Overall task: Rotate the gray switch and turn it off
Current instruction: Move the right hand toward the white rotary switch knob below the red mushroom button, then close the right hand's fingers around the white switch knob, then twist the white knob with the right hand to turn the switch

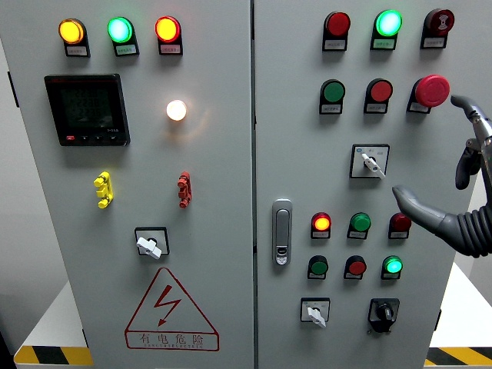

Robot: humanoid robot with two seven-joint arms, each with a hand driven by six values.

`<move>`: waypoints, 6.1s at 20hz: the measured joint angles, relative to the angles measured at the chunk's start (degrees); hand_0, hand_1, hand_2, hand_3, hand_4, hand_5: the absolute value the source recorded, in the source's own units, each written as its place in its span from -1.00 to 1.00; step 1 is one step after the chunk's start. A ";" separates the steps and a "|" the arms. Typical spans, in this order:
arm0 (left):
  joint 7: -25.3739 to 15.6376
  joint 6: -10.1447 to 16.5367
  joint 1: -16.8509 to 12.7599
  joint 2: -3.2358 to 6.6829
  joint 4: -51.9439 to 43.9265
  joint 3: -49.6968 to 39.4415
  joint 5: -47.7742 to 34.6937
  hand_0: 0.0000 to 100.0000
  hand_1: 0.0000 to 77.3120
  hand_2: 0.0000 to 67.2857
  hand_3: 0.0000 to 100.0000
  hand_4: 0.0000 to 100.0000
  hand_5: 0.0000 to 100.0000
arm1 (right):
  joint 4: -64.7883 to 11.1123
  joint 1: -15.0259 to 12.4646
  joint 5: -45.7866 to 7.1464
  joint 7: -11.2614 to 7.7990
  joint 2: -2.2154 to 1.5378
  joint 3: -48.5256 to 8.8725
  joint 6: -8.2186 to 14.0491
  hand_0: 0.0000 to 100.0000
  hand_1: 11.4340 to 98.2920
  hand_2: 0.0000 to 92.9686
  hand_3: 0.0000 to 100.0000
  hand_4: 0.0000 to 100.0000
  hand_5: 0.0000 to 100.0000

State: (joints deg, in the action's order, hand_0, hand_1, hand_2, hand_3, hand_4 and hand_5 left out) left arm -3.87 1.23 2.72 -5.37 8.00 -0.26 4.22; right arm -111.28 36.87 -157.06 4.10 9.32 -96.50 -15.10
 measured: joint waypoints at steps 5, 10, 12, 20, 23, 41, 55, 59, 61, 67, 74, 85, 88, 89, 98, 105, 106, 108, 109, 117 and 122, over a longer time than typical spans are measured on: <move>0.00 0.00 0.00 -0.04 0.00 0.00 0.00 -1.00 -1.00 -0.61 -0.63 -0.81 -0.76 | 0.23 0.10 0.00 0.03 0.00 0.00 -0.19 -1.00 -0.28 -0.44 0.79 0.48 0.91; 0.00 0.00 0.00 -0.02 0.00 0.00 0.00 -1.00 -1.00 -0.61 -0.63 -0.81 -0.76 | 1.34 0.99 0.00 1.59 0.00 0.09 -0.28 -1.00 -0.34 -0.24 0.78 0.47 0.91; 0.00 0.00 0.00 -0.01 0.00 0.00 0.00 -1.00 -1.00 -0.61 -0.63 -0.81 -0.76 | 1.69 1.27 0.05 2.40 0.00 0.15 -0.28 -1.00 -0.34 -0.17 0.78 0.46 0.90; 0.00 0.00 0.00 -0.07 0.00 0.00 0.00 -1.00 -1.00 -0.61 -0.63 -0.81 -0.76 | 4.78 3.09 0.66 5.68 0.00 0.47 -0.28 -1.00 -0.36 0.15 0.77 0.45 0.89; 0.00 0.00 0.00 -0.07 0.00 0.00 0.00 -1.00 -1.00 -0.61 -0.63 -0.81 -0.76 | 5.98 3.96 0.74 6.68 0.00 0.65 -0.27 -1.00 -0.40 0.19 0.77 0.45 0.88; 0.00 0.00 0.00 -0.07 0.00 0.00 0.00 -1.00 -1.00 -0.61 -0.63 -0.81 -0.76 | 11.53 6.86 0.88 11.93 0.00 5.51 0.40 -1.00 -0.48 0.27 0.79 0.46 0.89; 0.00 0.00 0.00 -0.03 0.00 0.00 0.00 -1.00 -1.00 -0.61 -0.63 -0.81 -0.76 | 14.05 7.48 0.88 12.34 -0.09 6.33 0.67 -1.00 -0.52 0.29 0.81 0.48 0.90; 0.00 0.00 0.00 -0.05 0.00 0.00 0.00 -1.00 -1.00 -0.61 -0.63 -0.81 -0.76 | 14.75 7.99 0.88 12.34 -0.09 6.58 0.68 -1.00 -0.53 0.29 0.81 0.48 0.90; 0.00 0.00 0.00 -0.05 0.00 0.00 -0.01 -1.00 -1.00 -0.61 -0.63 -0.81 -0.76 | 15.31 8.37 0.88 12.34 -0.09 6.59 1.07 -1.00 -0.53 0.29 0.82 0.48 0.90; 0.00 0.00 0.00 -0.03 0.00 0.00 -0.04 -1.00 -1.00 -0.61 -0.63 -0.81 -0.76 | 16.66 8.67 0.88 12.34 -0.09 6.81 2.34 -1.00 -0.54 0.29 0.82 0.49 0.90; 0.00 0.00 0.00 -0.08 0.00 0.00 -0.02 -1.00 -1.00 -0.61 -0.63 -0.81 -0.76 | 18.02 9.21 0.88 12.34 -0.03 7.03 2.78 -1.00 -0.54 0.30 0.83 0.49 0.92; 0.00 0.00 0.00 -0.05 0.00 0.00 0.00 -1.00 -1.00 -0.61 -0.63 -0.81 -0.76 | 19.81 9.75 0.87 12.34 0.00 7.53 4.51 -1.00 -0.54 0.37 0.87 0.51 0.95; 0.00 0.00 0.00 -0.03 0.00 0.00 0.00 -1.00 -1.00 -0.61 -0.63 -0.81 -0.76 | 20.07 9.80 0.80 12.34 0.00 7.64 4.56 -1.00 -0.55 0.38 0.87 0.52 0.95; 0.00 0.00 0.00 -0.04 0.00 0.00 0.00 -1.00 -1.00 -0.61 -0.63 -0.81 -0.76 | 20.16 9.87 0.79 12.34 0.00 7.69 4.56 -1.00 -0.55 0.38 0.88 0.52 0.95; 0.00 0.00 0.00 -0.05 0.00 0.00 0.00 -1.00 -1.00 -0.61 -0.63 -0.81 -0.76 | 20.41 9.98 0.78 13.08 0.00 7.74 4.56 -0.95 -0.57 0.44 0.93 0.54 0.99; 0.00 0.00 0.00 -0.07 0.00 0.00 0.00 -1.00 -1.00 -0.61 -0.63 -0.81 -0.76 | 20.54 10.09 0.79 13.52 0.00 7.98 4.61 -0.87 -0.59 0.46 0.95 0.55 1.00; 0.00 0.00 0.00 -0.07 0.00 0.00 0.00 -1.00 -1.00 -0.61 -0.63 -0.81 -0.76 | 20.62 10.13 0.79 13.63 -0.02 8.13 4.63 -0.86 -0.59 0.46 0.95 0.55 1.00; 0.00 0.00 0.00 -0.05 0.00 0.00 0.00 -1.00 -1.00 -0.61 -0.63 -0.81 -0.76 | 20.82 10.20 0.79 13.84 -0.02 8.37 4.64 -0.86 -0.59 0.46 0.95 0.55 1.00; 0.00 0.00 0.00 -0.04 0.00 0.00 0.00 -1.00 -1.00 -0.61 -0.63 -0.81 -0.76 | 20.95 10.35 0.79 13.93 -0.02 8.49 4.69 -0.85 -0.59 0.46 0.95 0.55 1.00; 0.00 0.00 0.00 -0.03 0.00 0.00 0.00 -1.00 -1.00 -0.61 -0.63 -0.81 -0.76 | 21.97 11.21 0.79 13.99 -0.01 8.95 5.58 -0.81 -0.59 0.45 0.96 0.57 1.00; 0.00 0.00 0.00 -0.07 0.00 0.00 -0.02 -1.00 -1.00 -0.61 -0.63 -0.81 -0.76 | 21.99 11.21 0.79 14.12 -0.01 9.04 5.78 -0.67 -0.53 0.47 0.97 0.57 1.00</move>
State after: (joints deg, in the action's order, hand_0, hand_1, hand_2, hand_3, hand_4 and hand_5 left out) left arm -3.87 1.23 2.72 -5.44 8.00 -0.26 4.20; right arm -89.29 48.07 -156.27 18.22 9.31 -87.46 -9.32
